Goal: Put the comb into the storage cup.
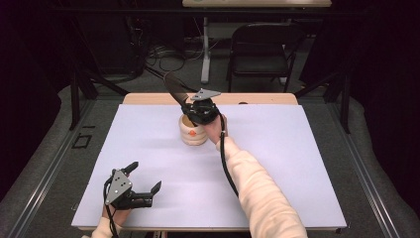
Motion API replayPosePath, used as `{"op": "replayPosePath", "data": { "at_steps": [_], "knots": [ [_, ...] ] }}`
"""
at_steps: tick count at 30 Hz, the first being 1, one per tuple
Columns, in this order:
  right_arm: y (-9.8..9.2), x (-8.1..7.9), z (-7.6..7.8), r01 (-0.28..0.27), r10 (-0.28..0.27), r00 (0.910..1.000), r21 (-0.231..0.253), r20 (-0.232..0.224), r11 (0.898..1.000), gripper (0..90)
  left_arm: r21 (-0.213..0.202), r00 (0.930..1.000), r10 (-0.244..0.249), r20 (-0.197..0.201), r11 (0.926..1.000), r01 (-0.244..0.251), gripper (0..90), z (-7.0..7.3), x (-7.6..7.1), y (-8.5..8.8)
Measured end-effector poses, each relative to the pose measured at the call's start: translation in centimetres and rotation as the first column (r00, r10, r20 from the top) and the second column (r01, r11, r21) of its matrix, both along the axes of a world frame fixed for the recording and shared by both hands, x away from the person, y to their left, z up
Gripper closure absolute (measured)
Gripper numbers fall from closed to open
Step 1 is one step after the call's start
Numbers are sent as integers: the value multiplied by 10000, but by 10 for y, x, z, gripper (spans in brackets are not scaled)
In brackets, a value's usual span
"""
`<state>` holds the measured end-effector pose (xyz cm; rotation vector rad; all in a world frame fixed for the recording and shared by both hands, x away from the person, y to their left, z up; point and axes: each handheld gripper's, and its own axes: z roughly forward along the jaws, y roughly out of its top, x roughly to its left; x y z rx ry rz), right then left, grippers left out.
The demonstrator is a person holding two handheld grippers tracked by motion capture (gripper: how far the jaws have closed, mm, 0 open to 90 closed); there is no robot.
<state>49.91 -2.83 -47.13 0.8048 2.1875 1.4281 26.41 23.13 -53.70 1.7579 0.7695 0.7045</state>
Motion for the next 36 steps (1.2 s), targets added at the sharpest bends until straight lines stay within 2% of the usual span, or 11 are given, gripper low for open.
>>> {"op": "replayPosePath", "data": {
  "at_steps": [20, 36],
  "knots": [
    [-2, -1, -6, -115, 109, 9996, -231, -263, 9997, 722, -2, 10000, 14, -9, 10000, -14, 1, 0, 0, 0],
    [-1, -2, -7, -150, 146, 9998, -261, -165, 9995, 722, -30, 10000, 10, -18, 10000, -10, 1, 0, 0, 0]
  ]
}}
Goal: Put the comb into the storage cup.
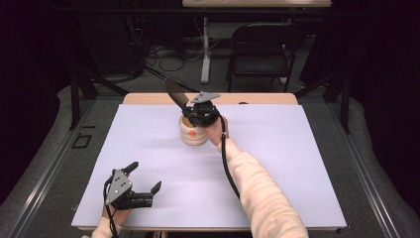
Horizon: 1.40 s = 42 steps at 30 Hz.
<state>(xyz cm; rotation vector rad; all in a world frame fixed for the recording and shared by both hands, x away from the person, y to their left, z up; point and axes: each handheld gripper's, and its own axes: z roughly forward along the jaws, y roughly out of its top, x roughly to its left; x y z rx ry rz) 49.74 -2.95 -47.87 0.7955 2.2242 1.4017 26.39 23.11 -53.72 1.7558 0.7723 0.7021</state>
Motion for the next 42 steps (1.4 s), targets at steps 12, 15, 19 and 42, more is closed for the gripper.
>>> {"op": "replayPosePath", "data": {
  "at_steps": [12, 15, 19, 42],
  "knots": [
    [1, 2, -3, 13, -13, 10000, -22, 54, 10000, 723, -8, 10000, -7, -22, 10000, 7, 1, 0, 0, 0],
    [1, 2, -5, 14, -14, 10000, -35, -6, 10000, 722, -3, 10000, -12, -21, 10000, 12, 1, 0, 0, 0],
    [1, 2, -7, 5, -6, 9999, -124, -107, 9999, 722, -18, 10000, -6, -21, 10000, 6, 1, 0, 0, 0],
    [1, 2, -13, 27, -49, 9991, -521, -419, 9986, 717, -18, 10000, -6, -10, 10000, 6, 1, 0, 0, 0]
  ]
}}
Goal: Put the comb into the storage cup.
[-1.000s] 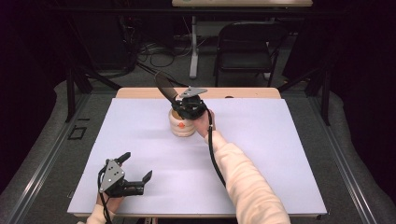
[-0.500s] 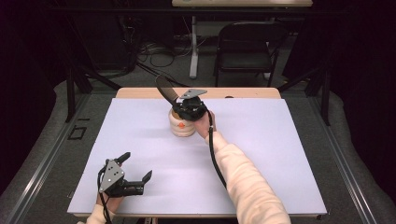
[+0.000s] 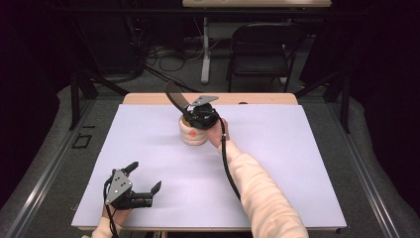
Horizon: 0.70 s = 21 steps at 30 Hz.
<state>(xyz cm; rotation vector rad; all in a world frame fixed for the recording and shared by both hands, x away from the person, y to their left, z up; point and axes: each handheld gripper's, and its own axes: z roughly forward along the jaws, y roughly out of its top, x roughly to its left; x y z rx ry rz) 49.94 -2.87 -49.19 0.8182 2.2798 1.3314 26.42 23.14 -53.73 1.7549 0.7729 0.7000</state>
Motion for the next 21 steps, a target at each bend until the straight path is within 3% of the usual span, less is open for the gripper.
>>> {"op": "replayPosePath", "data": {
  "at_steps": [11, 21],
  "knots": [
    [0, -1, 0, 57, -57, 10000, -34, -22, 10000, 694, 16, 10000, -9, 1, 10000, 9, 1, 0, 0, 0],
    [-4, -8, 10, 177, -181, 9998, -282, -128, 9994, 459, 46, 10000, -16, 32, 10000, 16, 1, 0, 0, 0]
  ]
}}
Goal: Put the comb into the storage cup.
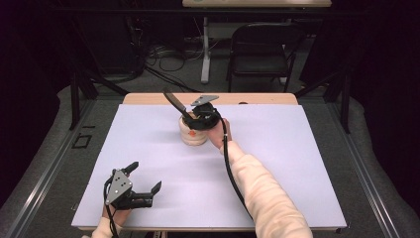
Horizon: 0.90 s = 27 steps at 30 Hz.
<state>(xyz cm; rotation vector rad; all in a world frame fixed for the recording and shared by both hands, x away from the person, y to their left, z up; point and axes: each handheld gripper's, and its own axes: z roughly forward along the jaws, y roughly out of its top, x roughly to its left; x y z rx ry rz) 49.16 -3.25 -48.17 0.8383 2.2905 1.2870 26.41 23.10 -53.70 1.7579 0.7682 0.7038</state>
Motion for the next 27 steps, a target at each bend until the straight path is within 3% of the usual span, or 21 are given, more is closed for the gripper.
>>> {"op": "replayPosePath", "data": {
  "at_steps": [14, 27],
  "knots": [
    [-15, -11, 15, -118, 112, 9988, -128, -467, 9998, 248, -2, 10000, -50, 9, 10000, 50, 1, 0, 0, -1],
    [-29, -29, 29, -704, 672, 9942, -361, -840, 9969, 144, 33, 10000, -22, -37, 10000, 22, 1, 0, -1, -1]
  ]
}}
